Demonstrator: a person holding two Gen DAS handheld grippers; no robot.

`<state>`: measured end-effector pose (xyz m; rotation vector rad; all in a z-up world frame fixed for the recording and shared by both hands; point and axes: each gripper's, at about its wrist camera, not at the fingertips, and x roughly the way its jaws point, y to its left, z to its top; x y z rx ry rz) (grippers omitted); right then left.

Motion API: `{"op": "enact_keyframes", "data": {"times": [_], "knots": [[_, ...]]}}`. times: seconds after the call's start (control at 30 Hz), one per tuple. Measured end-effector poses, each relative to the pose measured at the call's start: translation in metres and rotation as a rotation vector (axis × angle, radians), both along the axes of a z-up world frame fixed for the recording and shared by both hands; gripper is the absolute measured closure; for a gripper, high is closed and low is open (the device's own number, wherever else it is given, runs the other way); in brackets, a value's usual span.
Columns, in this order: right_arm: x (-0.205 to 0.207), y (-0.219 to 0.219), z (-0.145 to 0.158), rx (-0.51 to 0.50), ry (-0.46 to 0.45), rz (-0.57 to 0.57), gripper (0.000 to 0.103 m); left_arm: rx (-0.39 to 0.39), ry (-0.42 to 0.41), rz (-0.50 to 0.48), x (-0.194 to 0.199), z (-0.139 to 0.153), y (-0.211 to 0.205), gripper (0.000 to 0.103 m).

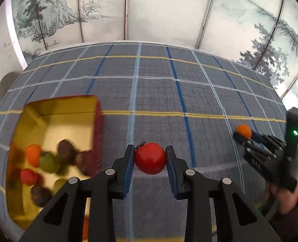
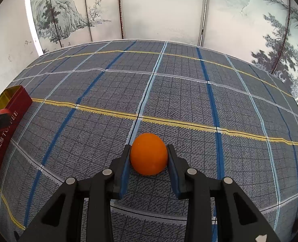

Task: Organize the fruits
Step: 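Lower the red tomato into the tin with the left tool while right holds tangerine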

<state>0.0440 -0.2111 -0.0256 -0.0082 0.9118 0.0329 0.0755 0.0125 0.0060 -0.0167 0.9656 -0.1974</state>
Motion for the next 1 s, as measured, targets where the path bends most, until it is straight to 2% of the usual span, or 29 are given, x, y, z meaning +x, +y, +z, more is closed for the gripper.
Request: {"op": "enact_keyframes", "data": {"times": [0.23,0.5,0.67,0.8,1.0], "knots": [[0.0,0.0,0.0,-0.002,0.0,0.0,0.07,0.1,-0.049,0.045,-0.029,0.011,0.061,0.071],[0.0,0.0,0.0,-0.007,0.0,0.0,0.07,0.119,0.004,0.134,-0.029,-0.012,0.11,0.071],[-0.001,0.0,0.0,-0.008,0.0,-0.001,0.07,0.119,0.025,0.138,-0.027,-0.023,0.119,0.071],[-0.001,0.0,0.0,-0.009,0.0,-0.001,0.07,0.142,0.012,0.136,-0.026,-0.025,0.12,0.071],[-0.001,0.0,0.0,-0.011,0.0,-0.001,0.07,0.134,0.018,0.147,-0.022,-0.026,0.124,0.07]]}}
